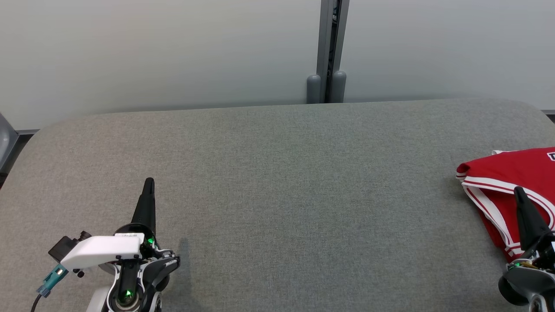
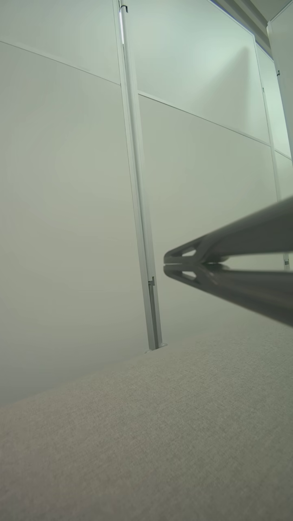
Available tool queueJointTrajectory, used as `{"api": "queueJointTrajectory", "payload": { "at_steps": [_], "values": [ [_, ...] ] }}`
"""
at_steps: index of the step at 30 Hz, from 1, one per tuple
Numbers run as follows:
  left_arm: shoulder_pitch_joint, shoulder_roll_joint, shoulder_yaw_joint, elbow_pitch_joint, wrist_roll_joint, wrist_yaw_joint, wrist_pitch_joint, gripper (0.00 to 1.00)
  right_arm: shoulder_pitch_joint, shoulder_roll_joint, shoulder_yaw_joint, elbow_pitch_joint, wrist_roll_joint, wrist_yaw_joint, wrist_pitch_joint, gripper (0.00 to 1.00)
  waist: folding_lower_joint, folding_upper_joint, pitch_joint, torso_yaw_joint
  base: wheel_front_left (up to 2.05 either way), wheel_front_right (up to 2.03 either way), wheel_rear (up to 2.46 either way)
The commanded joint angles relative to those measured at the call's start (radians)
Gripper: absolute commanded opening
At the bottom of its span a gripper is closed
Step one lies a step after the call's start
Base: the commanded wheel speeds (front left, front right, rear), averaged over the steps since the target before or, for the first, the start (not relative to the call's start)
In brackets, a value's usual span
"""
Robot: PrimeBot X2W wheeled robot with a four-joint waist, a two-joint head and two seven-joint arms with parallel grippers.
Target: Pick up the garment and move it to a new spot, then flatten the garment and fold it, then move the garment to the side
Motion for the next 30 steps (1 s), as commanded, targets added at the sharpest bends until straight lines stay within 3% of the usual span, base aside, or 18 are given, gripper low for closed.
{"api": "queueJointTrajectory", "payload": {
  "at_steps": [1, 30],
  "values": [
    [-0.015, 0.002, 0.004, 0.0, -0.007, -0.005, 0.002, 0.0, -0.008, -0.001, -0.004, 0.003, 0.001, 0.0, 0.001, 0.0, 0.0, 0.0, 0.0, 0.0, 0.0, 0.0, 0.0],
    [-0.015, 0.002, 0.004, 0.0, -0.007, -0.005, 0.002, 0.0, -0.008, 0.0, -0.006, 0.003, -0.001, 0.0, 0.002, 0.0, 0.0, 0.0, 0.0, 0.0, 0.0, 0.0, 0.0]
  ]
}}
